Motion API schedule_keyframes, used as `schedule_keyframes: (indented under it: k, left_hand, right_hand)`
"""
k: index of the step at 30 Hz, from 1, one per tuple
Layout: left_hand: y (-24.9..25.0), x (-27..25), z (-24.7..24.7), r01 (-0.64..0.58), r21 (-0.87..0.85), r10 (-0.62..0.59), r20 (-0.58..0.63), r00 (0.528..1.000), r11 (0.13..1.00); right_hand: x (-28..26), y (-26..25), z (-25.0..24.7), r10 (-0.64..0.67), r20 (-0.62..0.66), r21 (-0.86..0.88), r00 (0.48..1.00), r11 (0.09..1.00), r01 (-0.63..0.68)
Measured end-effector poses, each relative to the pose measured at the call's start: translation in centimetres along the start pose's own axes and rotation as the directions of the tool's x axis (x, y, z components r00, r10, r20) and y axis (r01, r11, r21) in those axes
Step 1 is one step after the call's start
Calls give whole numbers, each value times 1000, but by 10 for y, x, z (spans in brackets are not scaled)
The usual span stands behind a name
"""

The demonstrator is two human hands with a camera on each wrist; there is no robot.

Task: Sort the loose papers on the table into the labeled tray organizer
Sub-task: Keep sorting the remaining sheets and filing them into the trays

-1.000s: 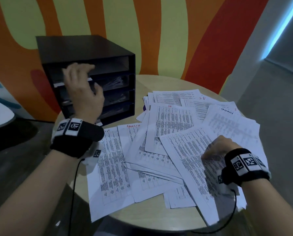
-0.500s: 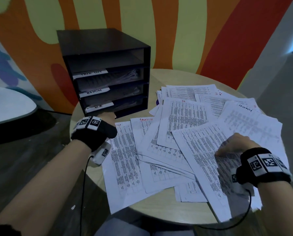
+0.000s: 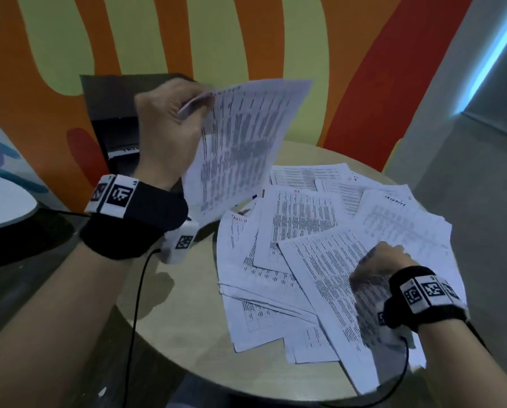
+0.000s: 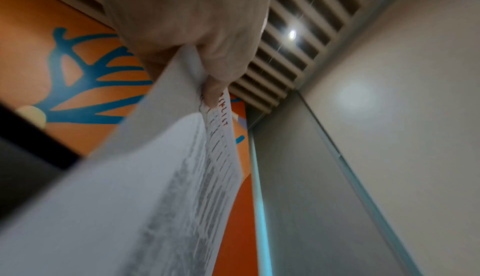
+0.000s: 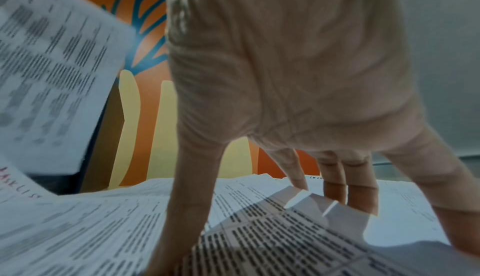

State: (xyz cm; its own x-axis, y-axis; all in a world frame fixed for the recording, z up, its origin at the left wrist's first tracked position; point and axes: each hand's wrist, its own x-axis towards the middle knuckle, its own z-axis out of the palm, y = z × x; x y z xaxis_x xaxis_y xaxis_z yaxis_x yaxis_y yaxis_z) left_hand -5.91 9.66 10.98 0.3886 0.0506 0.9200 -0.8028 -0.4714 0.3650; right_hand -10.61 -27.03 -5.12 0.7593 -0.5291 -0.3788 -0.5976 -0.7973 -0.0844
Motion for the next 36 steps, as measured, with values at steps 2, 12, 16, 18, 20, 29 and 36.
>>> schedule_keyframes:
  k: [2,12,16,18,20,29,36]
  left_hand:
    - [7,9,6,24,-124,-29,-41,999,992]
    - [-14,-44,77,613,-351,-474,407,781,708]
    - [-11,-79,99,747,-276,-558,522,645,605]
    - [-21,-92,103,791,-174,-601,561,569,587]
    - [-38,-101,102,803,-4,-675,540,503,596]
    - [-99,-125,69,532,732,-873,487,26,424]
    - [-79,-107,77,579,322,-662,400,634,749]
  right_hand:
    - [1,2,-3,-26,31,39,999,999,24]
    - [-28,-6,-39,-387,-215,962,896,73,263]
    - [-43,-6,-39,-492,-173,936,853,186,297]
    - [-42,0,-32,-407,-194,893,893,304,333]
    - [-33,14,-24,-280,-257,838,925,413,357]
    - [-23,48,-6,-74,-239,832,968,499,243]
    - [-19,50,-3,-70,-207,841,976,496,215]
